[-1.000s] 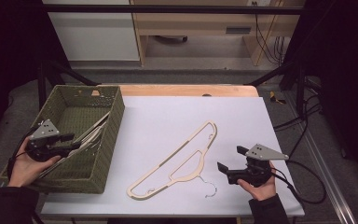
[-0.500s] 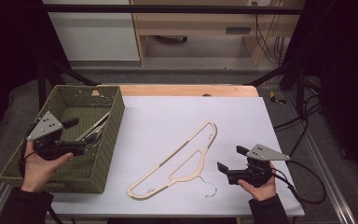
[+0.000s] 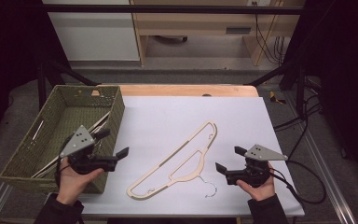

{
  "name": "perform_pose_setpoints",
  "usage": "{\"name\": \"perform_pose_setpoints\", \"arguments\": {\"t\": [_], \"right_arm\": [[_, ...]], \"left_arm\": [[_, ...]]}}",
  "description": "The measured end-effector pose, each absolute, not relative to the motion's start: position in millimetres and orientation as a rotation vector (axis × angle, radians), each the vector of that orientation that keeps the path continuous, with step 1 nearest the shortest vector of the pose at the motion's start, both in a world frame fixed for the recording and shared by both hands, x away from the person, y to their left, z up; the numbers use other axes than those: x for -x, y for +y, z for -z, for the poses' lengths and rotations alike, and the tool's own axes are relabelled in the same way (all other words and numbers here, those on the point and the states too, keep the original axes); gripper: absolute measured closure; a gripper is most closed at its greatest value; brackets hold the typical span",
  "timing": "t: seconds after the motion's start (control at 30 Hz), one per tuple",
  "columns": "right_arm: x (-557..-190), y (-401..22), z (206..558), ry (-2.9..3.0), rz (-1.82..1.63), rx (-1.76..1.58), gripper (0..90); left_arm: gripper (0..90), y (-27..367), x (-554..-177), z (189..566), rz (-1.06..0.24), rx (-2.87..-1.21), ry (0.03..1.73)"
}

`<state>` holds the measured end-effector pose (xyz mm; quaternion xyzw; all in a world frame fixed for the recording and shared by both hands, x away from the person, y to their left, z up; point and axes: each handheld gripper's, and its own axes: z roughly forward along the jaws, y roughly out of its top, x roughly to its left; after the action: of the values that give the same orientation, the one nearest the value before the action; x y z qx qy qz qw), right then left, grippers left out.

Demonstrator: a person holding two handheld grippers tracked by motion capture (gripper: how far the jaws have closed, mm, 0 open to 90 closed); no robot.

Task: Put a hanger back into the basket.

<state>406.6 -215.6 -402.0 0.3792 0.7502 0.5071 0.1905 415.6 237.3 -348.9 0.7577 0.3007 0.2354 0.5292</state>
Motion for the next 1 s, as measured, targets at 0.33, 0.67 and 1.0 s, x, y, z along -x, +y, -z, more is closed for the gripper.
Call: {"name": "perform_pose_setpoints", "arguments": {"t": [0.33,0.67,1.0], "right_arm": [[-405.6,-212.5,403.8,2.108,-1.46,-1.065,7.8],[-408.5,-201.6,413.6,2.159,-1.441,-1.087,6.7],[-410.8,-187.0,427.5,2.254,-1.358,-1.076,17.1]], "left_arm": [[9.2,197.5,-411.6,385.5,-0.468,-1.863,0.694],[8.7,181.6,-412.5,418.9,-0.411,-1.95,0.689],[8.4,169.9,-413.3,432.1,-0.381,-2.009,0.681]]}}
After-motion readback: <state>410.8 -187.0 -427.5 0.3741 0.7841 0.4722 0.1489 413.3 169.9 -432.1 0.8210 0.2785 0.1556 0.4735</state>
